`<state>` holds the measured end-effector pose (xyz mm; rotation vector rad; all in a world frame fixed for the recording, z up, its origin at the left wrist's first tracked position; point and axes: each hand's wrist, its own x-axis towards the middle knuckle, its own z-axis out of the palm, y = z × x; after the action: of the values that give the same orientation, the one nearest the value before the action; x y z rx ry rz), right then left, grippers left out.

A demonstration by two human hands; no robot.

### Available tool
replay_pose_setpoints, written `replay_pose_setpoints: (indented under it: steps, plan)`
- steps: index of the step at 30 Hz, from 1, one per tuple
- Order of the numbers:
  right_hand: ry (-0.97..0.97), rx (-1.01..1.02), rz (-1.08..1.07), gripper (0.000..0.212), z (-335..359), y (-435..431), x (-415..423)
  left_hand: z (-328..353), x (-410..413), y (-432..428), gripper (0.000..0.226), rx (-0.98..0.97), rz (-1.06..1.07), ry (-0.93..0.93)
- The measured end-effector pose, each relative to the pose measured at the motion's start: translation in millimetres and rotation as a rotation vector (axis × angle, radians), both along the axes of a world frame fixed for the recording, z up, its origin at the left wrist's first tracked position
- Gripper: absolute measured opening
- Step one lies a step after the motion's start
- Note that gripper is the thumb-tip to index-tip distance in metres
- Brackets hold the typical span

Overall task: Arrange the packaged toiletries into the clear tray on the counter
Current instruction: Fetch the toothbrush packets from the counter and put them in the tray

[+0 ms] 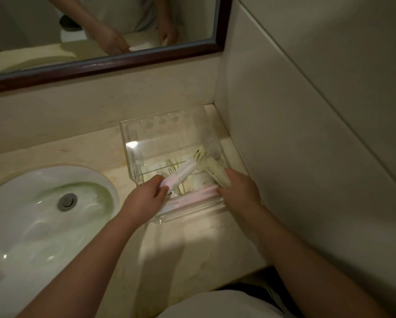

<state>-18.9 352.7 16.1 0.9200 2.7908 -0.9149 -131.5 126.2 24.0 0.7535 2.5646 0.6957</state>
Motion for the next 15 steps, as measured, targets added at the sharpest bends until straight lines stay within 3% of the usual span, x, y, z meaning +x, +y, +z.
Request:
replay_pose_setpoints:
  steps: [5,7,10,15]
  plan:
    - [-0.018,-0.017,0.025,0.035,-3.6,8.2,-2.9,1.9,-3.9,0.8,0.013,-0.018,-0.059,0.04]
    - [0.021,-0.129,-0.02,0.032,-3.9,8.5,0.1,3.2,-4.5,5.4,0.011,-0.022,-0.084,0.048]
    - [0.125,-0.355,-0.138,0.023,-2.2,7.9,7.8,3.1,-4.3,16.5,0.026,-0.027,-0.102,0.094]
    - [0.221,-0.41,-0.216,0.015,-1.1,12.3,17.1,-5.3,-6.3,37.2,0.026,-0.05,-0.23,0.068]
